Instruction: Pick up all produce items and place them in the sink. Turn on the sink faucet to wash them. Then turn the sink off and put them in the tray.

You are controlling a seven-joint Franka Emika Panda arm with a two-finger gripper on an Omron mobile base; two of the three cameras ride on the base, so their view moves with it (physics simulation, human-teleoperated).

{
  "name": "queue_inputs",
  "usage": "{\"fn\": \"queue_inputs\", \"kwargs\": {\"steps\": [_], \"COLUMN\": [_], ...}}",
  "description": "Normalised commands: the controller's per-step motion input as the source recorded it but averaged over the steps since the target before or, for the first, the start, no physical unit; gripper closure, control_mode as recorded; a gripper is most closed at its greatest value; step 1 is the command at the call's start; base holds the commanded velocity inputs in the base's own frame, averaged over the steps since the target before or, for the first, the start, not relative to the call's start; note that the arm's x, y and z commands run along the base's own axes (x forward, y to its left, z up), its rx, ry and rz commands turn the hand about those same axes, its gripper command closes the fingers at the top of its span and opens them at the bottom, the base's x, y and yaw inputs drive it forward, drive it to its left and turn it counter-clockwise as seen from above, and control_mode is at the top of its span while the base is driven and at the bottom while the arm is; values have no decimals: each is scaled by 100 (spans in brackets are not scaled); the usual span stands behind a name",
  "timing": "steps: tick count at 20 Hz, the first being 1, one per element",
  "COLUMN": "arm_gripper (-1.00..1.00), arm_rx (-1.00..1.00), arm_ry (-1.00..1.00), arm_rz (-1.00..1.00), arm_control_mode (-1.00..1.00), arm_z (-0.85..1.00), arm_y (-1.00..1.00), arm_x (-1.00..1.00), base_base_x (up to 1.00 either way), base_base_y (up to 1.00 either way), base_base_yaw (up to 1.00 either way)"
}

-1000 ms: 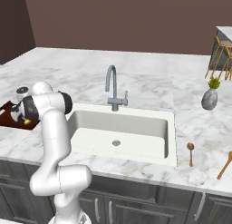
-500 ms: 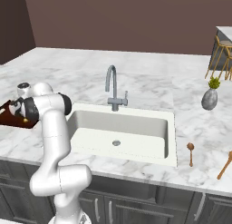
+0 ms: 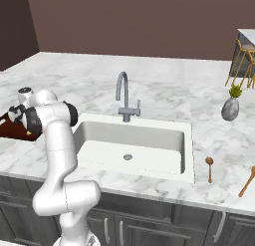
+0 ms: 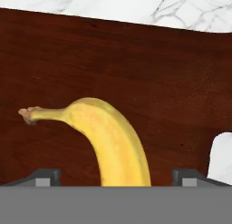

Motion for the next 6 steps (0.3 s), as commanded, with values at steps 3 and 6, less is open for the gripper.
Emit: {"fn": "queue_inputs", "kwargs": {"steps": [3,6], "arm_gripper": [-100,-100], "arm_rx": [-3,-1], "arm_ry": [2,1], "arm_rz": [0,0], "arm_control_mode": [-100,-100], "arm_z": [29,26], "arm_y": [0,0], "arm_x": [0,-1], "base_base_x": [0,0], "base_base_y": [0,0], "base_base_yaw": [0,0]}}
